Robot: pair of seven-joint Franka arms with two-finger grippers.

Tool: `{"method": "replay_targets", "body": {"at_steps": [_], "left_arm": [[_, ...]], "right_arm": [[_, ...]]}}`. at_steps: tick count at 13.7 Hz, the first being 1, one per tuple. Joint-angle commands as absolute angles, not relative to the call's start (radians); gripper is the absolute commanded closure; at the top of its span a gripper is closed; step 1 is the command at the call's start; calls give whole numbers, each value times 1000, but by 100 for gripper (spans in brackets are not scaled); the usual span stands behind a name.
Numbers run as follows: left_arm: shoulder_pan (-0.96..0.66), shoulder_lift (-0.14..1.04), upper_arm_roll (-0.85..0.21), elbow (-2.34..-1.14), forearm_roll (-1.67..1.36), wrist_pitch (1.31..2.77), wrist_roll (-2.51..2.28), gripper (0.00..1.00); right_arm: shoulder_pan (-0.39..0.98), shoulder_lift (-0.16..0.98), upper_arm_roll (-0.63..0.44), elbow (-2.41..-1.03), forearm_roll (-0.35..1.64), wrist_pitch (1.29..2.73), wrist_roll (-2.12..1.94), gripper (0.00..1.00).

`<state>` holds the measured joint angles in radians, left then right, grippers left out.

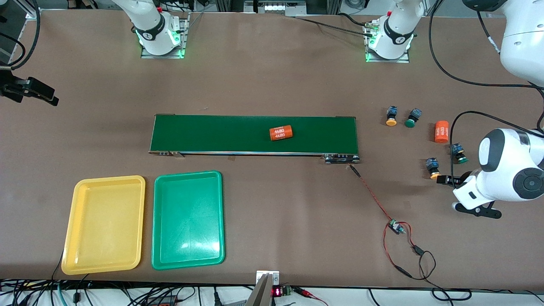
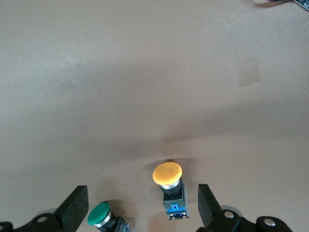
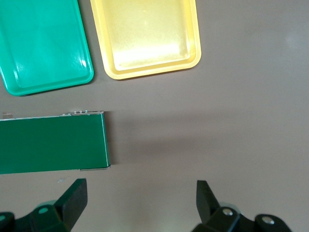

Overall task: Sort buttons by color to trays
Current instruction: 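Lower the left gripper onto the yellow-capped button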

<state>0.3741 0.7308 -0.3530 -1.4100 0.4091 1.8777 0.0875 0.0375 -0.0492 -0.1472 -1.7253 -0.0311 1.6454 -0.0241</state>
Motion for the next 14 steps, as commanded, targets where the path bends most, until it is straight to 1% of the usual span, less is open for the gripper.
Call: {"method": "replay_targets", "body": {"at_steps": [1,4,5,6,8,11,13,14], "left_arm": [[370,739,-356,-1390,405,1864,86,0],[371,741,-357,-1410,399,1864,84,0],[376,738,-357,-1451,397,1864,84,1],[379,736,-357,-1492,397,1873,81,5],[388,723,-357,-1554,397,1945,80,5],[391,689,-362,-1656,397,1969,11,5],[403,663,-359,-1771,399,2099,0,5],[411,644,-357,-1819,402,2136,-3,5]], "right_arm": [[26,-51,-144,-1720,-15,1637,-40,0],[28,-51,-144,-1720,-15,1638,-38,0],[25,-49,-144,-1720,-15,1640,-37,0],[23,-48,-144,-1720,-15,1646,-37,0],[20,-43,-144,-1718,-15,1652,-37,0],[18,-35,-144,-1718,-14,1655,-34,0],[17,-34,-144,-1718,-14,1657,-32,0],[17,-32,-144,-1718,-12,1657,-32,0]]}}
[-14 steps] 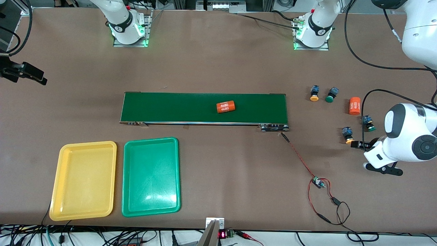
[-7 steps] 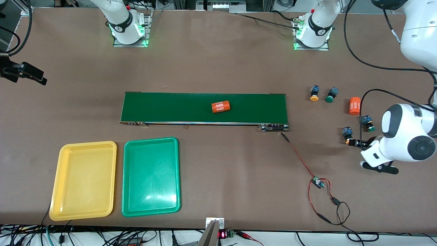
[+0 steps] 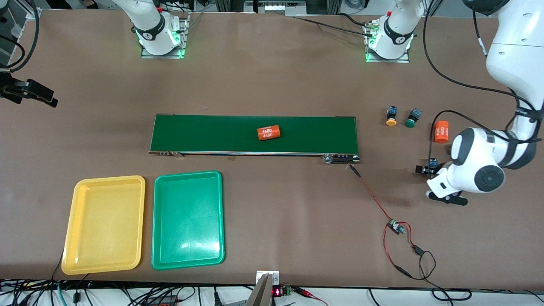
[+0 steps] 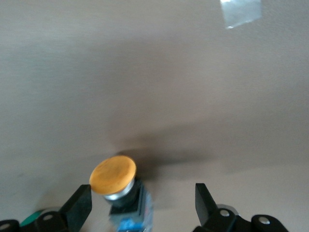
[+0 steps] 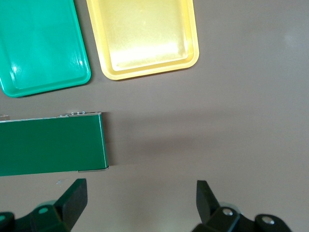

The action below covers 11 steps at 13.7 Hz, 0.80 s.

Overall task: Sort buttons by color to trays
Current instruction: 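Grasp the yellow button with the left gripper and carry it to the belt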

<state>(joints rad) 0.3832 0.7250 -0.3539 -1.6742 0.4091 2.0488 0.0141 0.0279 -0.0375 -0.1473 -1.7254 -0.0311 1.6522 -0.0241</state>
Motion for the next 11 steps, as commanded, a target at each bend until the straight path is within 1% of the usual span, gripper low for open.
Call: {"method": "replay_targets", "body": {"at_steps": [1,2,4,6,9,11], "left_arm": [[422,625,-356,-1851,409,2141,-5,5],[428,614,-356,-1855,413,2141,-3,6],[428,617,-357,-1855,413,2143,-5,10],[429,617,-356,-1855,413,2146,-5,21],[431,621,-356,-1856,413,2146,-5,34],[459,623,-359,-1862,414,2148,-3,56]], "right_arm": [[17,-32,-144,-1718,-12,1655,-32,0],[17,-34,-144,-1718,-12,1652,-32,0],[18,-34,-144,-1718,-12,1652,-32,0],[18,-34,-144,-1718,-12,1649,-32,0],[18,-34,-144,-1718,-12,1648,-32,0],[18,-34,-144,-1718,-12,1644,-32,0]]}}
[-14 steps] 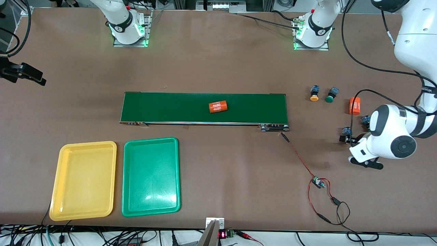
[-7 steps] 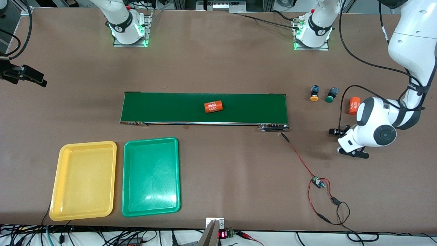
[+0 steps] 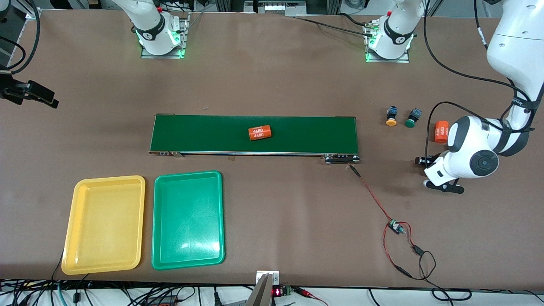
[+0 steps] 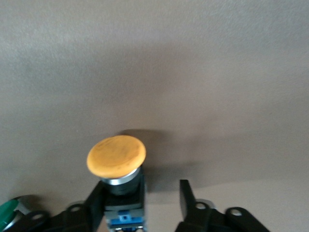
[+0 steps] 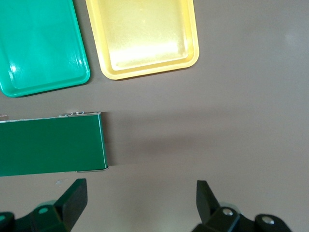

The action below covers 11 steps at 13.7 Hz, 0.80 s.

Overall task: Sort buttons by color to trays
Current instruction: 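Grasp the yellow button with the left gripper and carry it to the belt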

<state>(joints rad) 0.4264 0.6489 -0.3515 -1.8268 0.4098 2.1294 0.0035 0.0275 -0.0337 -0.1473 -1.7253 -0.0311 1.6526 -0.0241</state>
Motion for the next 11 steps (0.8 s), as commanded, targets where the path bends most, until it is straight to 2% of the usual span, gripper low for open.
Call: {"method": "replay_targets", "body": {"at_steps": [1,2,3,7,11], "left_arm": [[459,623,-359,-1861,414,2146,-2,70],[459,621,-362,-1858,413,2146,5,82],[457,617,-365,-1853,414,2143,9,89],[454,562,-428,-1836,411,2085,-3,91],[456,534,-602,-1721,364,1857,-72,91]], "right_arm": [[18,-34,-144,-1718,-12,1644,-32,0],[18,-34,-144,-1718,-12,1644,-32,0],[18,-34,-144,-1718,-14,1644,-32,0],[21,-35,-144,-1718,-18,1640,-31,0],[18,-41,-144,-1713,-17,1638,-31,0]]}}
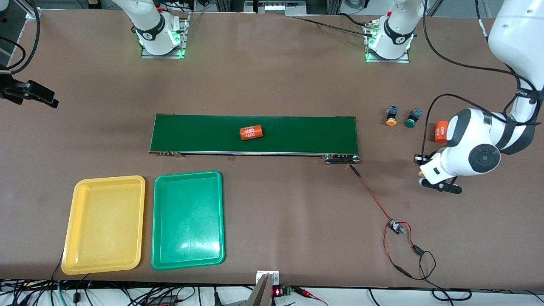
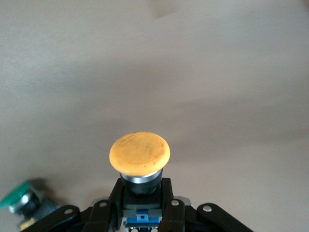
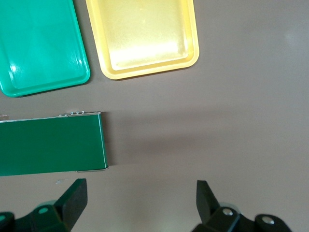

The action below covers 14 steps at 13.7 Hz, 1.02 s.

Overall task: Sort buttons by color to trays
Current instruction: 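Grasp the yellow button with the left gripper and carry it to the belt, then set the yellow button on the belt and open the left gripper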

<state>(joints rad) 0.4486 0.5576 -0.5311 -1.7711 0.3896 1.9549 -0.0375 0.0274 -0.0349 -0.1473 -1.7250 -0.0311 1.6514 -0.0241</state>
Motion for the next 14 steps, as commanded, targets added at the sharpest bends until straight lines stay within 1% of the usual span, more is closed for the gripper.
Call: {"method": "replay_targets", "body": {"at_steps": [1,3,4,5,8,10,14], "left_arm": [[454,535,-648,-1703,341,1826,-80,91],[446,535,-718,-1675,244,1795,-147,90],[422,538,-757,-1669,220,1795,-193,90],[382,545,-770,-1667,216,1796,-233,90],[246,601,-770,-1661,215,1827,-322,90],[183,629,-769,-1661,219,1847,-417,90],[140,684,-767,-1677,219,1893,-486,90]], "right_arm": [[18,-40,-144,-1713,-17,1638,-31,0],[18,-40,-144,-1712,-18,1638,-34,0],[18,-38,-144,-1709,-18,1638,-32,0],[20,-37,-144,-1706,-18,1640,-28,0],[20,-37,-144,-1703,-17,1641,-25,0],[18,-35,-144,-1697,-15,1641,-23,0],[18,-34,-144,-1690,-17,1641,-23,0]]}}
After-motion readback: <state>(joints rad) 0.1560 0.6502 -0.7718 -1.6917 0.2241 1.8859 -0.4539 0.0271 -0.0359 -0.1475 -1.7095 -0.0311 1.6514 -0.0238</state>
